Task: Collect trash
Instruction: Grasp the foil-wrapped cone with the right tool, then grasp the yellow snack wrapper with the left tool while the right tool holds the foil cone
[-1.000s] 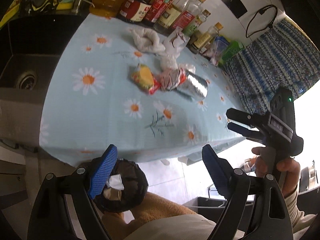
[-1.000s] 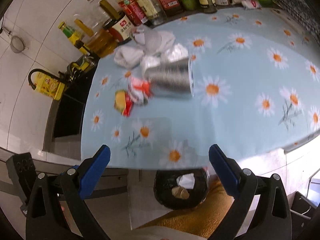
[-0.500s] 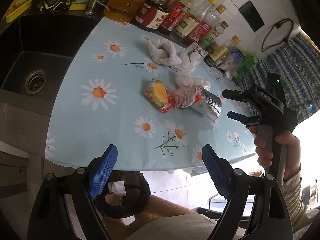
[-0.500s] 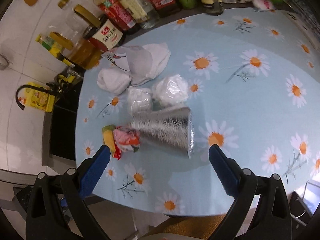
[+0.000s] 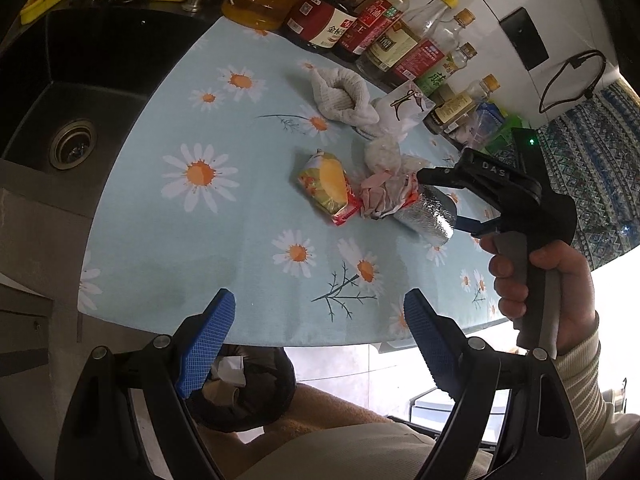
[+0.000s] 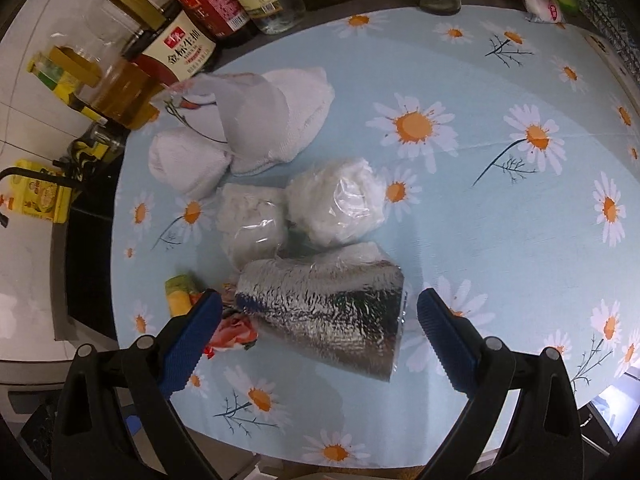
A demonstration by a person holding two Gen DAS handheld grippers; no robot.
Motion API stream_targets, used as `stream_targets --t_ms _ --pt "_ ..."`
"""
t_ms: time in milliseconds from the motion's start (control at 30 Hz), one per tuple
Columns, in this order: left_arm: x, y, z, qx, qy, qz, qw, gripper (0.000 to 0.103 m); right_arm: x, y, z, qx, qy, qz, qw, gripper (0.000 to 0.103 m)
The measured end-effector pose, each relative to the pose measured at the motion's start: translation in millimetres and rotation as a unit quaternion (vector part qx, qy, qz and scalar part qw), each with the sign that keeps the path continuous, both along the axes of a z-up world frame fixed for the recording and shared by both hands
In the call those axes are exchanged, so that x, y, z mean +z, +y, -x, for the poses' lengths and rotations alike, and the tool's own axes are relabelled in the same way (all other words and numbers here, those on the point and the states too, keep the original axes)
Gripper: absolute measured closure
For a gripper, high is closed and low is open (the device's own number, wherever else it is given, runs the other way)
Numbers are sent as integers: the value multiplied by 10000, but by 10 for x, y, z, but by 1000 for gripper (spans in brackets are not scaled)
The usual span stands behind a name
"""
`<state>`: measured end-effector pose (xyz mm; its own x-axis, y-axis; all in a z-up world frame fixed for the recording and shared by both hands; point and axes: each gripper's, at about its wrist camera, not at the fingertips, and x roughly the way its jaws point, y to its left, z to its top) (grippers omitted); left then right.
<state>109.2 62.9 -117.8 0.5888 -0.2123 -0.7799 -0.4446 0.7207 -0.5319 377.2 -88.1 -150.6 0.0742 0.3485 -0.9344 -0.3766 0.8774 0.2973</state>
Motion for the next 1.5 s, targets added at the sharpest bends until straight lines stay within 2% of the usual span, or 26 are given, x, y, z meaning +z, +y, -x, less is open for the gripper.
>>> stream_targets --t_ms 167,300,700,933,1100,1267,1500 --pt "-14 14 -15 23 7 30 10000 19 -83 5 -37 -148 149 25 9998 19" --pt "-25 25 -17 27 6 46 10000 19 -76 13 -41 -102 79 57 9999 24" --pt "-7 8 -241 -191 126 -178 9996 19 25 -178 11 -107 78 -188 9997 26" --pt "22 -45 -592 -549 279 -595 9963 19 194 -515 61 -248 20 -409 9989 26" --pt "-27 -128 -892 -865 511 -1007 9898 19 220 -756 112 -365 68 -509 9980 26" --pt "-127 -156 -1119 -1108 715 -1262 9832 19 196 -957 214 -445 106 -537 9975 26" --pt "-284 -226 -1424 -1405 1107 -1679 9694 19 124 -1159 275 -609 186 -598 9962 26"
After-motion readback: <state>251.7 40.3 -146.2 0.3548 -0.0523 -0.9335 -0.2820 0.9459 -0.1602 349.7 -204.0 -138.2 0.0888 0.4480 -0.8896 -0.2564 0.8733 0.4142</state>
